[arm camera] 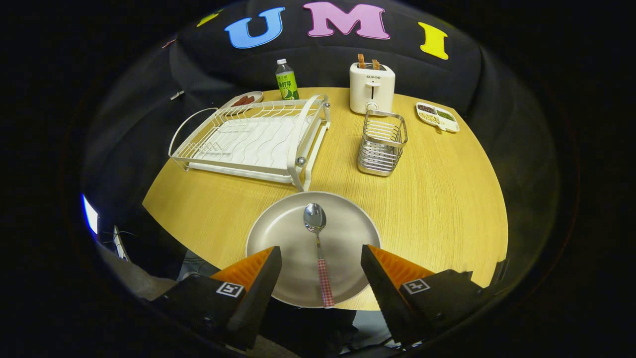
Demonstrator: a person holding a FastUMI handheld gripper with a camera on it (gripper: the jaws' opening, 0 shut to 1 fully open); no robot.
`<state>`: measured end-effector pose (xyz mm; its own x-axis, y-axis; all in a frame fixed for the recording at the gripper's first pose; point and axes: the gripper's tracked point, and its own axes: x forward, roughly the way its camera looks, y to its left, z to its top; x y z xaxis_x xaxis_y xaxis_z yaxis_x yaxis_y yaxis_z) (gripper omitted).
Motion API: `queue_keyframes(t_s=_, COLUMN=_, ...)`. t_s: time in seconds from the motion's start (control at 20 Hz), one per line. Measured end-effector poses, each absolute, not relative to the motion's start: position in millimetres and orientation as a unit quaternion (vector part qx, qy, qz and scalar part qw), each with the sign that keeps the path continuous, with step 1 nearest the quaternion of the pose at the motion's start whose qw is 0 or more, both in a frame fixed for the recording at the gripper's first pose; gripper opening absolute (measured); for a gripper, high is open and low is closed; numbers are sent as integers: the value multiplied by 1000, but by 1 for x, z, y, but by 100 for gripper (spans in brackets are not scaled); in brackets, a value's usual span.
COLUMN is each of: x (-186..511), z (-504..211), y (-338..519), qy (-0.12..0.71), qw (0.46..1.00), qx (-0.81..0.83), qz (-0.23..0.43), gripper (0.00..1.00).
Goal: Take the plate from the dish rack, then take the spoon from the basket and place it into the plate.
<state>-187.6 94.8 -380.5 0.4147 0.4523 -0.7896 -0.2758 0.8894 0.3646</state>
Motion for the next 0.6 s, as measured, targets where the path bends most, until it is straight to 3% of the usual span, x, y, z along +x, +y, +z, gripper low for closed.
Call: queue_keyframes(t_s=0.6, x=-128, z=-314, y=68, qy=420, qw=882, qx=110, qz=182, gripper=99)
